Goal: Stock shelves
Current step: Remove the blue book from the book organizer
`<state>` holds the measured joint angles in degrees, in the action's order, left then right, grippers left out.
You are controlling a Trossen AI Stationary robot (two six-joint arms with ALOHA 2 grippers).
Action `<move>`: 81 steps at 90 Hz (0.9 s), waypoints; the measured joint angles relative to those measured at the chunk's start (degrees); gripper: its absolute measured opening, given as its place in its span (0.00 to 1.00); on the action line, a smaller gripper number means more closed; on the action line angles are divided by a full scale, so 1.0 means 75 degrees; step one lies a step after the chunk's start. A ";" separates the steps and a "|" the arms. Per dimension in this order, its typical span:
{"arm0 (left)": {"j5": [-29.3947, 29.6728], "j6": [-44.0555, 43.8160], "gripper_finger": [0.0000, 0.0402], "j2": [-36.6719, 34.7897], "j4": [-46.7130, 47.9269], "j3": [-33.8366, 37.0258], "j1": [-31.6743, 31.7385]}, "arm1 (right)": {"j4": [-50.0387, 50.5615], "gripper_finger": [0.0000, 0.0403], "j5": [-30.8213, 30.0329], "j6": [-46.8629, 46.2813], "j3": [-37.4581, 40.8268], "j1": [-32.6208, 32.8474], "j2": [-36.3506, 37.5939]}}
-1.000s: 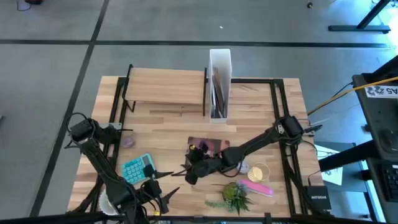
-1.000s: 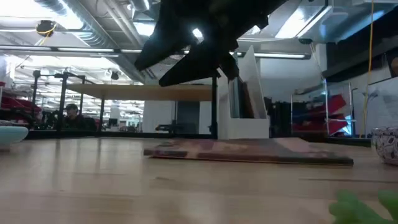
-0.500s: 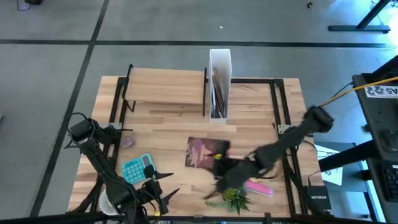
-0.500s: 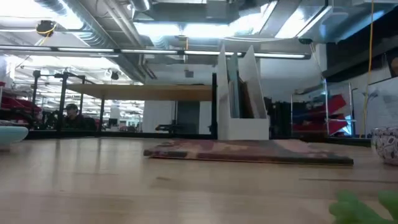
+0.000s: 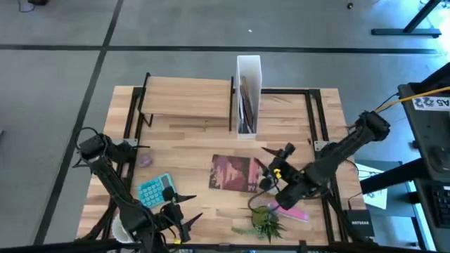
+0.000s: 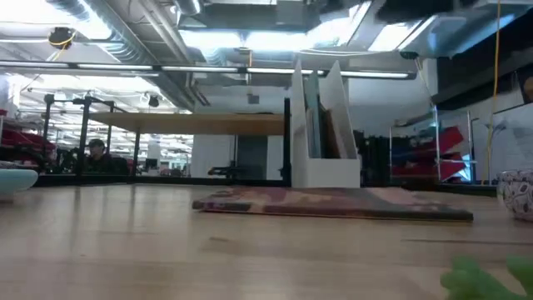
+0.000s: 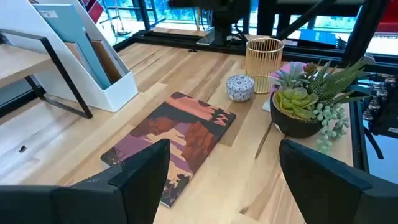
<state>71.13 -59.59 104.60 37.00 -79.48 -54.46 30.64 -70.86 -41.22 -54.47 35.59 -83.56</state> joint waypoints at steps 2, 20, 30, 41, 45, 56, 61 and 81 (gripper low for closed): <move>0.0000 0.0000 0.70 0.0000 0.0006 0.0000 0.0008 | -0.0469 0.51 -0.0049 0.0308 0.0181 -0.0111 -0.0008; 0.0003 0.0066 0.70 0.0000 0.0013 0.0000 0.0056 | -0.4336 0.61 0.0774 0.3046 0.0929 -0.1181 -0.0053; 0.0001 0.0090 0.70 0.0000 0.0008 0.0000 0.0076 | -0.5112 0.70 0.0916 0.3731 0.0928 -0.1787 -0.0082; 0.0001 0.0040 0.70 0.0003 0.0005 0.0000 0.0073 | -0.5316 0.73 0.0592 0.3673 0.0928 -0.2382 -0.0088; 0.0000 0.0032 0.70 0.0003 0.0002 0.0000 0.0073 | -0.5334 0.73 0.0686 0.3630 0.0928 -0.2579 -0.0108; 0.0000 0.0032 0.70 0.0003 0.0004 0.0003 0.0073 | -0.5476 0.73 0.1284 0.3541 0.0930 -0.3020 -0.0263; 0.0000 0.0029 0.70 0.0003 0.0005 0.0003 0.0073 | -0.5604 0.73 0.1404 0.3534 0.0924 -0.3147 -0.0370; 0.0000 0.0029 0.70 0.0003 0.0007 0.0006 0.0073 | -0.6417 0.59 0.1401 0.3642 0.0928 -0.3562 -0.0902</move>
<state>71.13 -59.37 104.62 37.05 -79.44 -53.91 -17.49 -60.36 -13.90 -47.51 8.88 -90.33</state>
